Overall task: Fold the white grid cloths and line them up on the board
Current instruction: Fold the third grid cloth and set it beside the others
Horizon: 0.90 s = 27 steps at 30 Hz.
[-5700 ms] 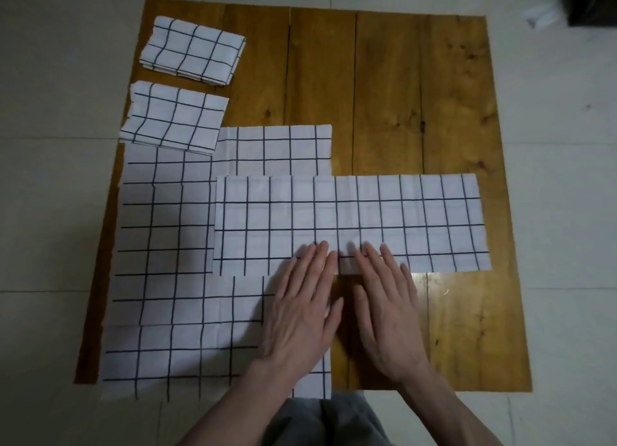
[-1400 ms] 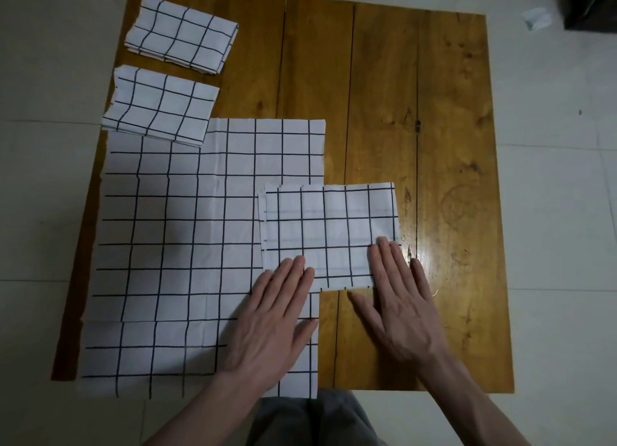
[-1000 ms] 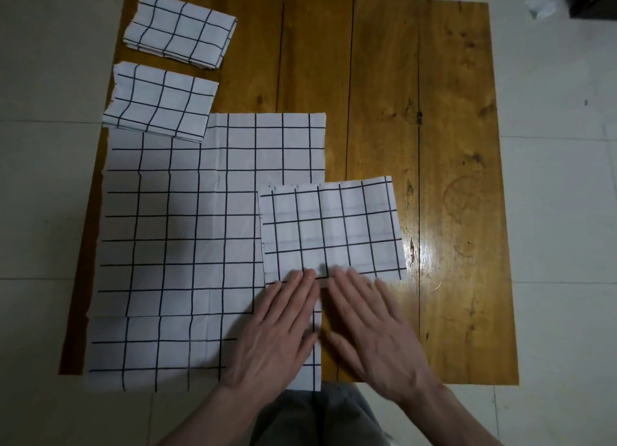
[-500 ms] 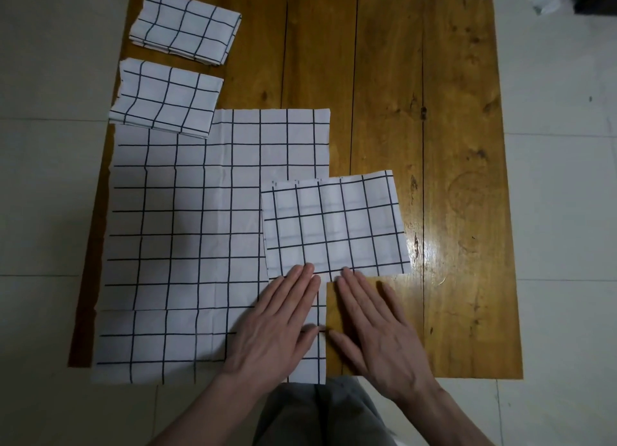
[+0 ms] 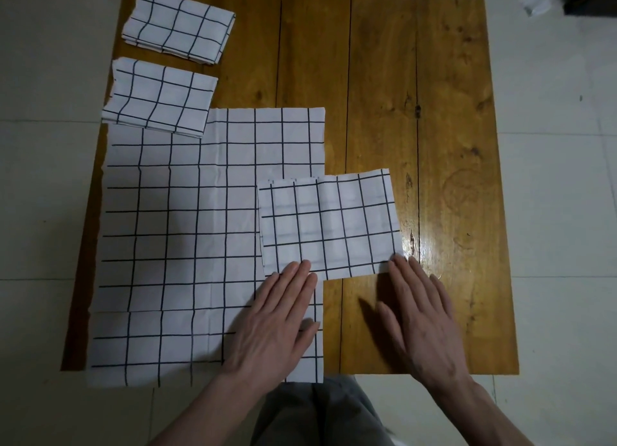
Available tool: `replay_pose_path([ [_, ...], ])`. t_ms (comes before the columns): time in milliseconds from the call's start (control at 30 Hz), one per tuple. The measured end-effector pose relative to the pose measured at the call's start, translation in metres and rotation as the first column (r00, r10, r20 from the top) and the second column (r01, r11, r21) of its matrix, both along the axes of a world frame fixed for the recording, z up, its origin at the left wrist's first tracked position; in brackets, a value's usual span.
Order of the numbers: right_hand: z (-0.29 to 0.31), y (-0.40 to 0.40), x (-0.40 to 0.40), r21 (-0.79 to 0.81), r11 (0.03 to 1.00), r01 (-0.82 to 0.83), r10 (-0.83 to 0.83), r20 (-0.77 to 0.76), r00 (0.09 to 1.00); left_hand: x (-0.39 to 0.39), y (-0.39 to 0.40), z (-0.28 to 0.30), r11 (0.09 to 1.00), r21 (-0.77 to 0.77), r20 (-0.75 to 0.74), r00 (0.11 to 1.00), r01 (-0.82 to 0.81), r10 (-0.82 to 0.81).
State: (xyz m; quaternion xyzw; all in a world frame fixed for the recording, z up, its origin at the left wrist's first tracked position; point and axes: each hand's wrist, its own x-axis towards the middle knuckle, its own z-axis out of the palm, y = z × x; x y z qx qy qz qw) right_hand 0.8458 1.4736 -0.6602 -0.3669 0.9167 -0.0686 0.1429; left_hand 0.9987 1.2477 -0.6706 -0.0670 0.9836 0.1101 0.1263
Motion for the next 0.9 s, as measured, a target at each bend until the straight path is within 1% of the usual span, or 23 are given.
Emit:
replay_pose_path([
  [67, 0.003, -0.007, -0.016, -0.092, 0.996, -0.02, 0.021, 0.004, 1.0, -0.003, 0.0, 0.002, 1.0, -0.003, -0.002, 1.0, 0.0, 0.0],
  [100, 0.004, -0.012, -0.028, -0.125, 0.99, -0.059, 0.057, -0.018, 0.998, -0.005, -0.001, 0.002, 1.0, -0.008, -0.004, 1.0, 0.003, -0.003],
  [200, 0.003, -0.03, -0.071, -0.142, 0.957, -0.251, 0.237, -0.11, 0.965, -0.01, -0.007, 0.007, 0.999, -0.032, -0.011, 1.0, 0.021, -0.021],
  [267, 0.003, -0.043, -0.095, -0.077, 0.923, -0.376, 0.363, -0.145, 0.92, -0.012, -0.012, 0.009, 0.997, -0.053, -0.002, 0.999, 0.049, -0.05],
  [300, 0.003, -0.047, -0.104, -0.033, 0.907, -0.42, 0.412, -0.132, 0.902, -0.014, -0.014, 0.01, 0.996, -0.063, 0.009, 0.998, 0.064, -0.063],
  [400, 0.004, -0.052, -0.118, 0.074, 0.885, -0.46, 0.462, -0.021, 0.886, -0.017, -0.02, 0.012, 0.993, -0.092, 0.03, 0.997, 0.074, -0.072],
  [433, 0.004, -0.05, -0.117, 0.091, 0.885, -0.456, 0.459, -0.015, 0.888, -0.018, -0.021, 0.014, 0.993, -0.101, 0.027, 0.998, 0.061, -0.059],
  [500, 0.007, -0.046, -0.109, 0.104, 0.914, -0.393, 0.399, -0.045, 0.916, -0.022, -0.022, 0.017, 0.994, -0.109, 0.007, 1.0, 0.024, -0.023],
  [567, 0.011, -0.043, -0.095, 0.121, 0.957, -0.265, 0.268, -0.014, 0.963, -0.026, -0.02, 0.019, 0.994, -0.112, -0.017, 1.0, -0.001, -0.001],
  [633, 0.015, -0.041, -0.077, 0.136, 0.982, -0.134, 0.132, 0.019, 0.991, -0.03, -0.015, 0.019, 0.994, -0.11, -0.033, 0.999, -0.007, 0.003],
  [767, 0.023, -0.042, -0.041, 0.196, 0.977, 0.087, -0.096, 0.039, 0.995, -0.035, 0.003, 0.018, 0.996, -0.077, -0.052, 0.997, 0.045, -0.049],
  [833, 0.026, -0.048, -0.027, 0.172, 0.975, 0.143, -0.151, 0.034, 0.988, -0.037, 0.013, 0.017, 0.995, -0.062, -0.052, 0.995, 0.079, -0.082],
  [900, 0.025, -0.053, -0.017, 0.114, 0.985, 0.128, -0.133, 0.031, 0.991, -0.039, 0.021, 0.015, 0.992, -0.063, -0.033, 0.993, 0.108, -0.111],
])
